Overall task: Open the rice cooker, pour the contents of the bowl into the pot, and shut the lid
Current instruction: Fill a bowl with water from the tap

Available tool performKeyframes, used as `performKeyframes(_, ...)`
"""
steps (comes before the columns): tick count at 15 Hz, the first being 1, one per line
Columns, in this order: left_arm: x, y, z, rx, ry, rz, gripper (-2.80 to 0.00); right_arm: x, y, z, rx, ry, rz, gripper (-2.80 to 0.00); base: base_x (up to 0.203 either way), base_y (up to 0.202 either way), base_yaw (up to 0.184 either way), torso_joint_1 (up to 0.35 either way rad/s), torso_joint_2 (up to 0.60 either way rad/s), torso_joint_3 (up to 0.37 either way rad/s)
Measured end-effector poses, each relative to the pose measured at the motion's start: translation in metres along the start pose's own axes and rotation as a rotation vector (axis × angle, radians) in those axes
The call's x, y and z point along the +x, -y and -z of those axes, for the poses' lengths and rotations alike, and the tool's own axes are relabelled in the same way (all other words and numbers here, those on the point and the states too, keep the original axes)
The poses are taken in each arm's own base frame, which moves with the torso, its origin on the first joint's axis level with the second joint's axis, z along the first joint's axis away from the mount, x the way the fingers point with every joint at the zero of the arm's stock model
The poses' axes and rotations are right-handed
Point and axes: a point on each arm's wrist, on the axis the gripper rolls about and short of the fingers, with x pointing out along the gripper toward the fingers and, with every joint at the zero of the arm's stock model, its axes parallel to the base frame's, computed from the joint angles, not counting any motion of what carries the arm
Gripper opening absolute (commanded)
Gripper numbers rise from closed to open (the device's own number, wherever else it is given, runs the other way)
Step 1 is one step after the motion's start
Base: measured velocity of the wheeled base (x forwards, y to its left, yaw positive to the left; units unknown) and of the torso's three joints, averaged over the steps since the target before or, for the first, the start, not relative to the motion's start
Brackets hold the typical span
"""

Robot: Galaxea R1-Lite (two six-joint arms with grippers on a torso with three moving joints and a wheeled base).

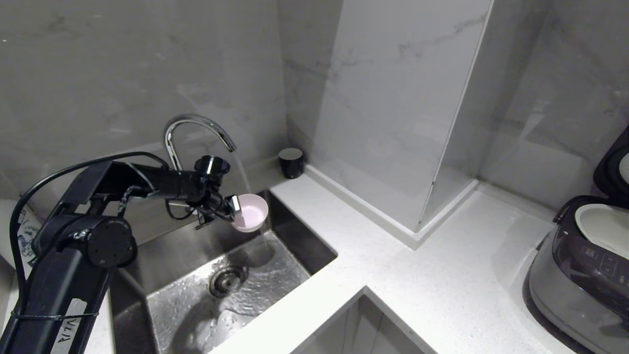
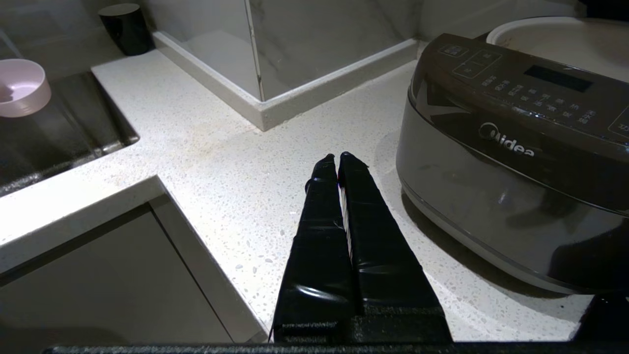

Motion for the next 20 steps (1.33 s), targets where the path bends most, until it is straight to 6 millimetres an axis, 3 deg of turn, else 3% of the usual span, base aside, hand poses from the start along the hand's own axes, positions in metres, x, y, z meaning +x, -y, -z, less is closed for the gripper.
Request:
performKeyframes(15,0.012,0.006,0.003,-0.056,0.051,-0.017,-2.80,0.000,0.000,0.000,-0.001,0.000,0.000,-2.80,0.000,0.000,0.000,0.000,0.00,0.000)
performKeyframes(20,0.010,-0.001,0.005,-0.063,0.002,-0.042,-2.80,0.000,0.000,0.000,0.000,-0.001,0.000,-2.80,0.000,0.000,0.000,0.000,0.00,0.000)
